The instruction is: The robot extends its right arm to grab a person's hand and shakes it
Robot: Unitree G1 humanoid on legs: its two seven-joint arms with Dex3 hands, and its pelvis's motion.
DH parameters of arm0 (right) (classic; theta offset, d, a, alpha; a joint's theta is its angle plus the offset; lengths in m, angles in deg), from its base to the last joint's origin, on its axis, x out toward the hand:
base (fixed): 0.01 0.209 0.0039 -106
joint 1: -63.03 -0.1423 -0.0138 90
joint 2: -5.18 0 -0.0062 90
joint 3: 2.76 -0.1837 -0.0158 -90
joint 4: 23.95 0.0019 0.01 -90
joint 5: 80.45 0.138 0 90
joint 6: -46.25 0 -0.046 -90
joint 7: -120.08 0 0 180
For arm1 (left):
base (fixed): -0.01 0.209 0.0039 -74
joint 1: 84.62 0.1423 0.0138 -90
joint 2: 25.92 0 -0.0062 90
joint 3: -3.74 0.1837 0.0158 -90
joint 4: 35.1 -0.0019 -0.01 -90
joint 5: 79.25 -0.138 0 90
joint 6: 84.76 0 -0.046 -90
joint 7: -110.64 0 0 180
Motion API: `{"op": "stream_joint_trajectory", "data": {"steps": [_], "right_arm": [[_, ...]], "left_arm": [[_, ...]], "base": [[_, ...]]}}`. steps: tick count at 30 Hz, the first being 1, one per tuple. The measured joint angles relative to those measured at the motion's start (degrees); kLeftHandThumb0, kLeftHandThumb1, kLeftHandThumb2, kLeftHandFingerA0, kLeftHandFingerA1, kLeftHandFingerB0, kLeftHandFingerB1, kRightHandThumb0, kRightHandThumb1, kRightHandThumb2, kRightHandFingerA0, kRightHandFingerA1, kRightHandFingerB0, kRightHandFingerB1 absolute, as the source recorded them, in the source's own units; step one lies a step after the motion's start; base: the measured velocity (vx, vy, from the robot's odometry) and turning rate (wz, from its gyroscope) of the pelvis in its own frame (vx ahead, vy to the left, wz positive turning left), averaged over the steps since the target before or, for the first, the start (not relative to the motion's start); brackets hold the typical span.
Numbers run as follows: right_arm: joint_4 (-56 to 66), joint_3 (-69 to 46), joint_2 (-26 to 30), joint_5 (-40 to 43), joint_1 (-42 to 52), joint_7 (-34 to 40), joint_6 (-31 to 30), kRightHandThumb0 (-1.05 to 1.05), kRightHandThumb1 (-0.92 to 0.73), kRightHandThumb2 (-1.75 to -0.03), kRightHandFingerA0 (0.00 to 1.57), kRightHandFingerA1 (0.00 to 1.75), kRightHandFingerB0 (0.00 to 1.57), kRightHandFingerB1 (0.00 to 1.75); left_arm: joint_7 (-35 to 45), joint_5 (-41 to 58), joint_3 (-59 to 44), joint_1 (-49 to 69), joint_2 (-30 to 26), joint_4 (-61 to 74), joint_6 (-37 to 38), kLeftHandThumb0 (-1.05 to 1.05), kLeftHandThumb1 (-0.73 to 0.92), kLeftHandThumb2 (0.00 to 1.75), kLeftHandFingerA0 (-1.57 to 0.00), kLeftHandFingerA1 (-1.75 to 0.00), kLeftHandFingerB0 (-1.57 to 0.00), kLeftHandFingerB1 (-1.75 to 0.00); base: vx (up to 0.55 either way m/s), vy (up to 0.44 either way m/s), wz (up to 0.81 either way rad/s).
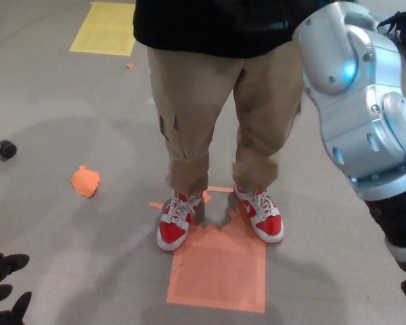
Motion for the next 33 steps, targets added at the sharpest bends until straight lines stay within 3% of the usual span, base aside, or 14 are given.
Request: {"op": "stream_joint_trajectory", "data": {"steps": [2, 3, 9, 10, 12, 15, 16, 17, 20, 23, 27, 31, 32, 33], "right_arm": [[-5.64, 0.05, -0.45, 0.33, 0.74, -0.07, 0.07, -0.11, -0.38, -0.53, 0.96, 0.77, 0.78, 0.77], [-7.83, 0.09, -0.67, 0.42, 0.90, -0.05, 0.19, -0.10, -0.55, -0.56, 0.98, 0.77, 0.77, 0.73], [-21.34, 0.01, -2.62, 1.16, 1.90, 0.70, 1.93, -0.15, -0.62, -0.59, 1.00, 0.76, 0.75, 0.75], [-24.77, -0.12, -3.20, 1.38, 1.97, 1.10, 2.62, -0.14, -0.65, -0.59, 1.02, 0.72, 0.77, 0.69], [-29.15, -0.30, -3.91, 1.71, 1.97, 1.62, 3.63, -0.15, -0.61, -0.58, 0.99, 0.70, 0.76, 0.65], [-35.05, -0.51, -4.83, 2.23, 2.04, 2.34, 5.27, -0.23, -0.71, -0.61, 1.08, 0.75, 0.75, 0.70], [-37.21, -0.61, -5.23, 2.45, 2.08, 2.64, 5.96, -0.22, -0.70, -0.61, 1.10, 0.78, 0.75, 0.83], [-39.50, -0.78, -5.67, 2.65, 2.11, 3.03, 6.68, -0.18, -0.59, -0.57, 1.03, 0.77, 0.75, 0.76], [-45.12, -1.38, -6.60, 3.16, 2.06, 4.17, 9.44, -0.16, -0.55, -0.56, 0.98, 0.80, 0.75, 0.75], [-50.03, -2.25, -7.49, 4.13, 2.00, 5.67, 13.78, -0.10, -0.50, -0.55, 0.94, 0.97, 0.70, 0.92], [-46.64, -2.46, -7.35, 4.90, 3.00, 6.43, 16.84, -0.12, -0.38, -0.51, 0.97, 1.00, 0.66, 1.09], [-38.99, -3.13, -6.79, 4.93, 3.55, 6.42, 17.00, -0.11, -0.78, -0.75, 1.05, 1.14, 0.69, 1.15], [-35.22, -3.66, -6.75, 4.94, 3.56, 6.41, 17.01, -0.11, -0.78, -0.78, 1.08, 1.07, 0.68, 1.14], [-32.68, -4.06, -6.75, 4.95, 3.56, 6.38, 17.01, -0.11, -0.78, -0.78, 1.08, 1.07, 0.68, 1.14]], "left_arm": [[-0.01, 0.00, 0.09, -0.05, 0.01, 0.06, 0.00, -0.24, 0.62, 1.09, -0.13, -0.52, -0.10, -0.51], [-0.01, 0.00, 0.10, -0.05, 0.01, 0.06, 0.00, -0.45, 0.75, 0.72, -0.26, -0.42, -0.21, -0.38], [-0.01, 0.03, 0.08, -0.06, 0.03, 0.05, 0.01, -0.44, 0.74, 0.71, -0.26, -0.42, -0.21, -0.38], [-0.01, 0.03, 0.07, -0.10, 0.04, 0.05, 0.01, -0.23, 0.62, 1.08, -0.12, -0.52, -0.10, -0.51], [-0.01, 0.03, 0.08, -0.24, 0.04, 0.05, 0.01, -0.23, 0.62, 1.09, -0.12, -0.52, -0.10, -0.51], [-0.01, 0.03, 0.09, -0.42, 0.04, 0.05, 0.00, -0.24, 0.62, 1.08, -0.12, -0.52, -0.10, -0.51], [-0.01, 0.03, 0.09, -0.45, 0.04, 0.05, 0.00, -0.45, 0.74, 0.73, -0.24, -0.42, -0.20, -0.38], [-0.01, 0.03, 0.09, -0.46, 0.04, 0.05, 0.00, -0.24, 0.63, 1.09, -0.12, -0.52, -0.10, -0.51], [0.00, 0.02, 0.12, -0.50, 0.03, 0.04, 0.01, -0.24, 0.62, 1.09, -0.12, -0.52, -0.10, -0.51], [0.00, -0.01, 0.24, -0.54, 0.02, 0.00, 0.01, -0.47, 0.73, 0.73, -0.25, -0.42, -0.20, -0.39], [0.00, -0.19, 0.57, -0.73, -0.22, 0.00, 0.00, -0.46, 0.74, 0.73, -0.25, -0.42, -0.19, -0.38], [0.00, -0.18, 0.74, -1.07, -0.19, 0.04, 0.00, -0.47, 0.73, 0.73, -0.26, -0.44, -0.20, -0.39], [0.00, -0.16, 0.80, -1.10, -0.18, 0.04, 0.00, -0.24, 0.62, 1.08, -0.13, -0.52, -0.10, -0.51], [0.00, -0.15, 0.82, -1.11, -0.17, 0.05, 0.00, -0.24, 0.62, 1.08, -0.13, -0.52, -0.10, -0.51]], "base": [[0.00, 0.000, 0.00], [0.00, 0.000, 0.00], [0.00, 0.000, 0.00], [0.00, 0.000, 0.00], [0.00, 0.000, 0.00], [0.00, 0.000, 0.00], [0.00, 0.000, 0.00], [0.00, 0.000, 0.00], [0.00, 0.000, 0.00], [0.00, 0.000, 0.00], [0.00, 0.000, 0.00], [0.00, 0.000, 0.00], [0.00, 0.000, 0.00], [0.00, 0.000, 0.00]]}}
